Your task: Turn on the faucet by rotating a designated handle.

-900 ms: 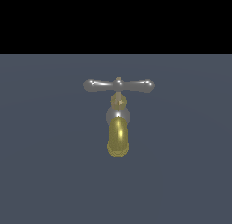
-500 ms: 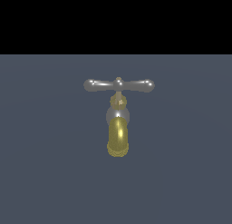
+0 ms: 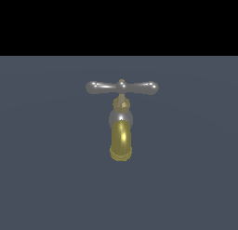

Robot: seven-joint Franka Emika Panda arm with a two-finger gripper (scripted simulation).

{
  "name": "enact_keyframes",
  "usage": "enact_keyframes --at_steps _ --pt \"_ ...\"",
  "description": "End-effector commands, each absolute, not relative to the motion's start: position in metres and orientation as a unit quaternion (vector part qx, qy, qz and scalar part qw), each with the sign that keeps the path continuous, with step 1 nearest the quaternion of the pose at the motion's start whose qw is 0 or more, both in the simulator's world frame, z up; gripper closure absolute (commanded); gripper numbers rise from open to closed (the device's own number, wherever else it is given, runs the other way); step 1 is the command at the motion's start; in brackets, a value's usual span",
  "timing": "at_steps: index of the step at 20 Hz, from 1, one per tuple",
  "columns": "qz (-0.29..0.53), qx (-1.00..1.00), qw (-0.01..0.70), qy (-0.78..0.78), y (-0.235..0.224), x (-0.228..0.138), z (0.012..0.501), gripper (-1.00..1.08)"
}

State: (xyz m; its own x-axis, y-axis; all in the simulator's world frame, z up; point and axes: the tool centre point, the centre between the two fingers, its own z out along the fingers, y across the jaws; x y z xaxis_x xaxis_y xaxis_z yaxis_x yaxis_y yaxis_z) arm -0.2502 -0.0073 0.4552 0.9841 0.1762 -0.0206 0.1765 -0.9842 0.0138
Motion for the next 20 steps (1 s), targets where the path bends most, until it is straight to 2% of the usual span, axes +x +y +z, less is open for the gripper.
enact_keyframes --at_steps 1,20 --pt "-0.01 0.994 0.008 0.113 -0.014 -0.248 0.446 1.08" --pt "-0.007 0.944 0.006 0.329 -0.067 -0.214 0.361 1.08"
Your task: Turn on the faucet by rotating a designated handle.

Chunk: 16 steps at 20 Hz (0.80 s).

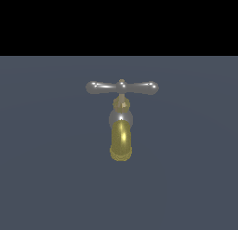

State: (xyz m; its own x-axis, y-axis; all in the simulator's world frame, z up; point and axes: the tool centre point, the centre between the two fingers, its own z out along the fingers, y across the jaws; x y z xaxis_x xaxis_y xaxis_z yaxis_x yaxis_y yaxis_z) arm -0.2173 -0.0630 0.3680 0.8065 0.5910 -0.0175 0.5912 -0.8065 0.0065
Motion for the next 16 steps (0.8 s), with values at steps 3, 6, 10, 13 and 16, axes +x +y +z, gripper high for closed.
enact_keyframes --at_steps 3,6,10,13,16 --pt "-0.007 0.932 0.006 0.362 -0.074 -0.206 0.347 1.08" --pt "-0.006 0.919 0.006 0.394 -0.08 -0.198 0.334 1.08" --pt "-0.006 0.9 0.006 0.436 -0.088 -0.186 0.316 1.08" --pt "-0.005 0.884 0.006 0.467 -0.093 -0.177 0.303 1.08" --pt "-0.005 0.868 0.006 0.496 -0.097 -0.167 0.29 1.08"
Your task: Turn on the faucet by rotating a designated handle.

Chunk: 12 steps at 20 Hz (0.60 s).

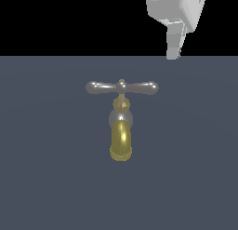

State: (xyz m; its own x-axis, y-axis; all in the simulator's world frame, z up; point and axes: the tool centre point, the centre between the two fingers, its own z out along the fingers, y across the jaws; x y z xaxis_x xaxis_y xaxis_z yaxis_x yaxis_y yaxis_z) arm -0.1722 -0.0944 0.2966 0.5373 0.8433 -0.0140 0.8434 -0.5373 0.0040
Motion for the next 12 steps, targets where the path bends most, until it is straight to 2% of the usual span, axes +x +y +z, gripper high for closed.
enact_keyframes --at_steps 1,12 --pt "-0.005 0.863 0.005 0.506 -0.098 -0.164 0.286 1.08" --pt "-0.003 0.8 0.005 0.601 -0.105 -0.13 0.242 1.08"
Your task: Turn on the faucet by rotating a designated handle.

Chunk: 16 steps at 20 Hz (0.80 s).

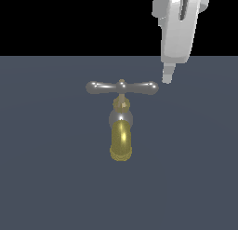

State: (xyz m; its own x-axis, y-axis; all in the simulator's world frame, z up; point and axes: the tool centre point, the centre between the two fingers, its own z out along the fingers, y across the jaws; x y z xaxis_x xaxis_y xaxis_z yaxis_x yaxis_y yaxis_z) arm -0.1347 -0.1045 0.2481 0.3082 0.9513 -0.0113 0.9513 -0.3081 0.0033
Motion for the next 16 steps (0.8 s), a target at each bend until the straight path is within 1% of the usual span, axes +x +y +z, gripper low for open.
enact_keyframes --at_steps 1,8,16 --pt "-0.003 0.794 0.005 0.608 -0.105 -0.127 0.239 1.08" --pt "-0.002 0.757 0.003 0.653 -0.105 -0.109 0.217 1.08" --pt "-0.001 0.732 0.001 0.681 -0.102 -0.097 0.202 1.08"
